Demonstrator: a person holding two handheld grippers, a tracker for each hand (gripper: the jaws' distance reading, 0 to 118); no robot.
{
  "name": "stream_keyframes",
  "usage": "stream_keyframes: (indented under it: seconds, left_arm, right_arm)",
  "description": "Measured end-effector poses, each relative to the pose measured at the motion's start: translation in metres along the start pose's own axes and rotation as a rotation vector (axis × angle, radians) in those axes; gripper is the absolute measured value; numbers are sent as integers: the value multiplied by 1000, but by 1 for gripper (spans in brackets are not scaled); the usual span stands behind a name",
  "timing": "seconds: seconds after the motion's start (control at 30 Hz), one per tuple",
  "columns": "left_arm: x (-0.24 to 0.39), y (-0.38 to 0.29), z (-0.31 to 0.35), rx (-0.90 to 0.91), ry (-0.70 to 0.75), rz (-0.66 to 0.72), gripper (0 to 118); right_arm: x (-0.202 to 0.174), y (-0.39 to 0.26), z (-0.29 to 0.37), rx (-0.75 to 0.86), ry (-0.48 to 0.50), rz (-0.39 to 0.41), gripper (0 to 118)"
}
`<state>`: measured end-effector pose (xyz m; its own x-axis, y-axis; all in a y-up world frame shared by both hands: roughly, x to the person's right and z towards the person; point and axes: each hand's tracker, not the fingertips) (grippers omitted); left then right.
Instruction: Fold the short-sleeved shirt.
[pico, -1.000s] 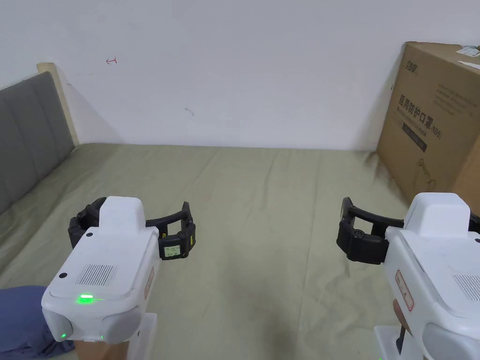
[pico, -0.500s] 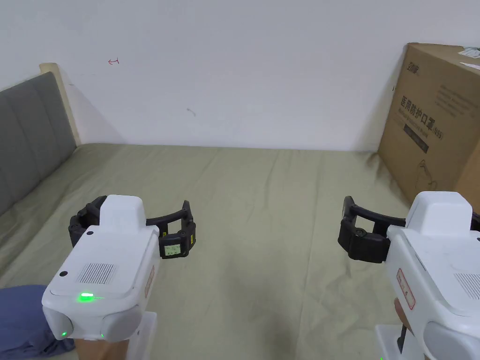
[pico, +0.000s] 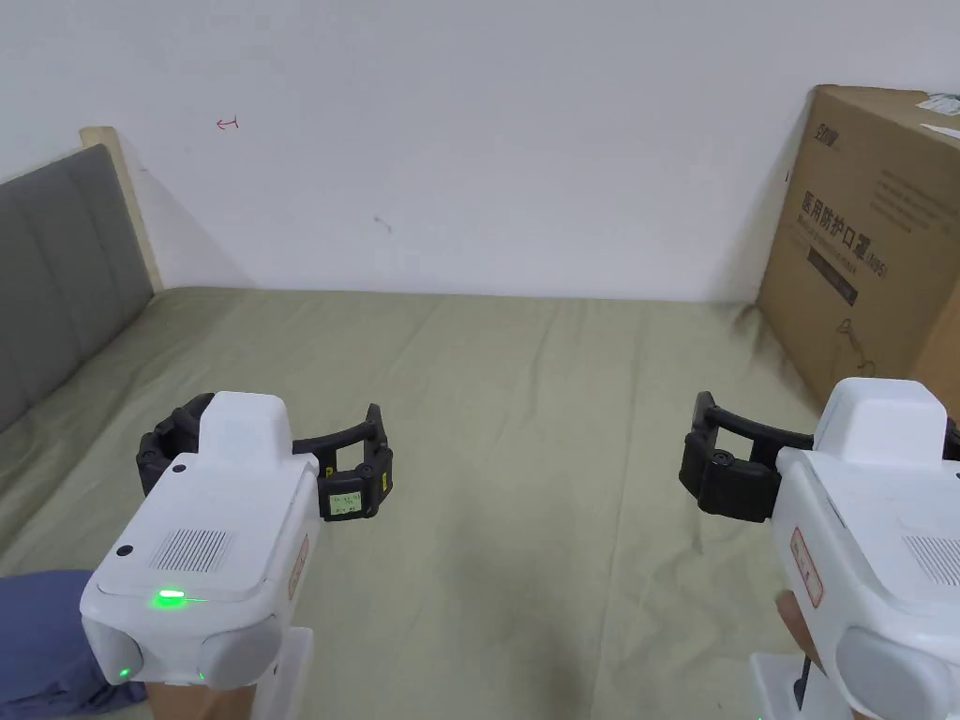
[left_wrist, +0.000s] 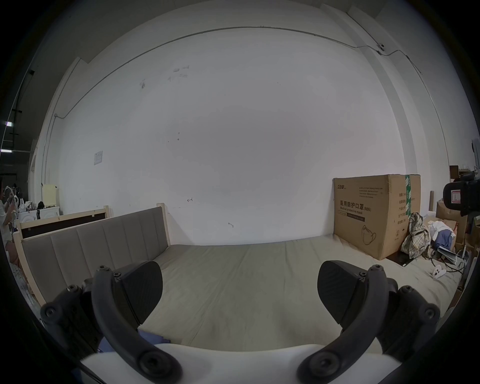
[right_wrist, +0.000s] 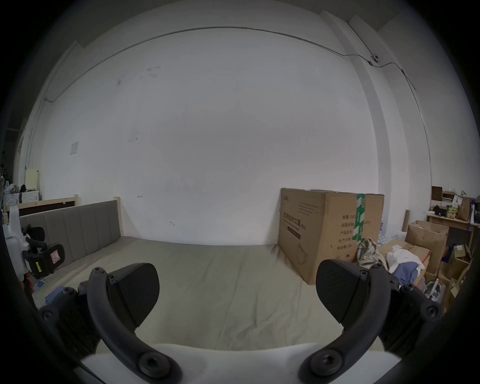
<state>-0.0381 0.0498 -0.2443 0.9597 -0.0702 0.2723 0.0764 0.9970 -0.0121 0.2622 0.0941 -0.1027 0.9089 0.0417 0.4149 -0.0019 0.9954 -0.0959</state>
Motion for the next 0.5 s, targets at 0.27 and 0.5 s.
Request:
stream_keyframes:
  seconds: [0.27, 0.5]
  left_arm:
    - [-2, 4, 3, 8, -15, 6, 118]
    - [-2, 6, 4, 15, -22, 31, 118]
  right_arm:
    - [10, 9, -14, -351, -46, -238, 118]
    - [16, 12, -19, -451, -102, -320, 117]
